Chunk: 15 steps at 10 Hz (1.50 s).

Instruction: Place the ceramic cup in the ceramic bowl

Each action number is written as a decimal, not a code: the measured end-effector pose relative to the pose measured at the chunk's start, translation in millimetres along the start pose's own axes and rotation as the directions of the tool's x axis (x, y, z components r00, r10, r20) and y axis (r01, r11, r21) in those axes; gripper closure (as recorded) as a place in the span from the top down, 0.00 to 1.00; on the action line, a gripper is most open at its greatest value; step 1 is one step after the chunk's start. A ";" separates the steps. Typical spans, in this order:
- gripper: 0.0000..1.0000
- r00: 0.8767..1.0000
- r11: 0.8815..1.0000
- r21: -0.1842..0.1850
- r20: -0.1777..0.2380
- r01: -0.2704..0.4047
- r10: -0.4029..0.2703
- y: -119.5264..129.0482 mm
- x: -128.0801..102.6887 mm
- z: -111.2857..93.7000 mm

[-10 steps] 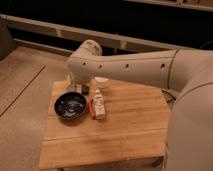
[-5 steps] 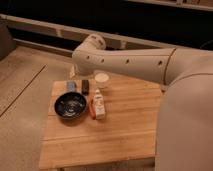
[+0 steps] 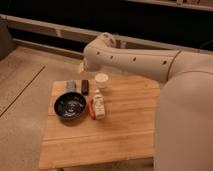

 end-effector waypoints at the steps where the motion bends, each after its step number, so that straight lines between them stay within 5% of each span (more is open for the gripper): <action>1: 0.65 1.000 1.000 -0.002 0.000 0.001 -0.001 1.4 0.0 -0.2; 3: 0.65 1.000 1.000 -0.001 -0.018 0.014 -0.014 0.1 5.8 3.1; 5: 0.65 0.996 0.999 -0.030 -0.081 0.035 -0.038 8.9 22.2 18.5; 9: 0.65 0.993 0.998 -0.067 -0.115 0.007 -0.014 -5.4 10.1 33.0; 15: 0.65 0.987 0.998 0.005 -0.148 -0.063 0.063 -85.0 -18.3 74.8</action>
